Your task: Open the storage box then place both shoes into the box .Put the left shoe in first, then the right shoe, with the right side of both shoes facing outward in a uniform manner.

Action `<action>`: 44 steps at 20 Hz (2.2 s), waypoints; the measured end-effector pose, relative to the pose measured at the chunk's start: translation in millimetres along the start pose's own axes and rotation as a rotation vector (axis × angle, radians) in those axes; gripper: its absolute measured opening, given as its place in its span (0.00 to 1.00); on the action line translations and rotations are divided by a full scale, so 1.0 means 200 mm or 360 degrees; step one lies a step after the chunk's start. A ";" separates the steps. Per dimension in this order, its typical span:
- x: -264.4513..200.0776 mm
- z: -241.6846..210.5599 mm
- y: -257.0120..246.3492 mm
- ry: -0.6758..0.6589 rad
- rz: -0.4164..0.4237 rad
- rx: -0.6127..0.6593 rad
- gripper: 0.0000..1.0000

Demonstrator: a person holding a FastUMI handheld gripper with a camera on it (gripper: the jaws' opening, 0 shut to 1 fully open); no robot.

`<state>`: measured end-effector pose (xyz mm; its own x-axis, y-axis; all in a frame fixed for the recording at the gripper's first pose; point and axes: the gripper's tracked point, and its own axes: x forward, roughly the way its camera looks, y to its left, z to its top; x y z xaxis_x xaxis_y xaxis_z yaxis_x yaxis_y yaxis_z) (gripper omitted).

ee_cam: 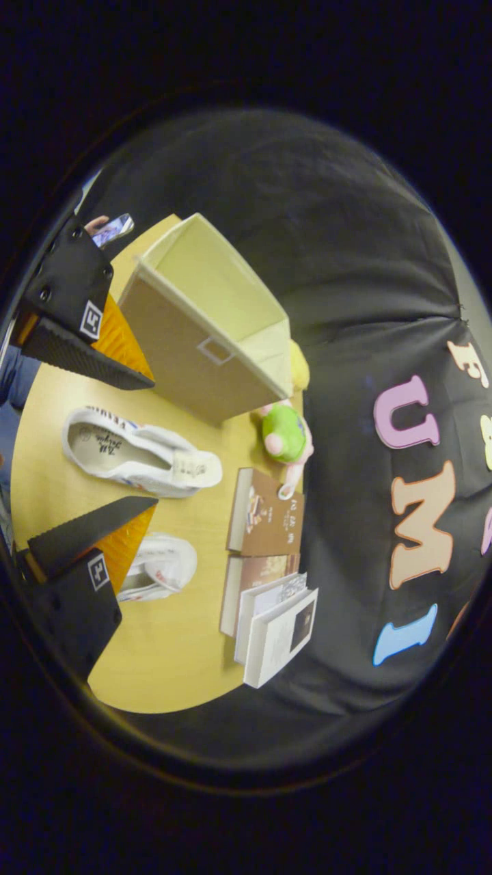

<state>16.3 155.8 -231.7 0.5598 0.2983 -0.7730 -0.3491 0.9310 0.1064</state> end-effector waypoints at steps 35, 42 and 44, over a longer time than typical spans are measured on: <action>0.51 -0.16 -0.16 0.0329 -0.0099 0.0137 0.08; 0.34 -0.04 -0.04 0.0341 0.0197 0.0611 0.08; 0.24 0.07 -0.02 0.0275 0.0254 0.0700 0.08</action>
<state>56.1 169.2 -260.6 0.3794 0.4398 -0.8140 -0.0491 0.8881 0.4569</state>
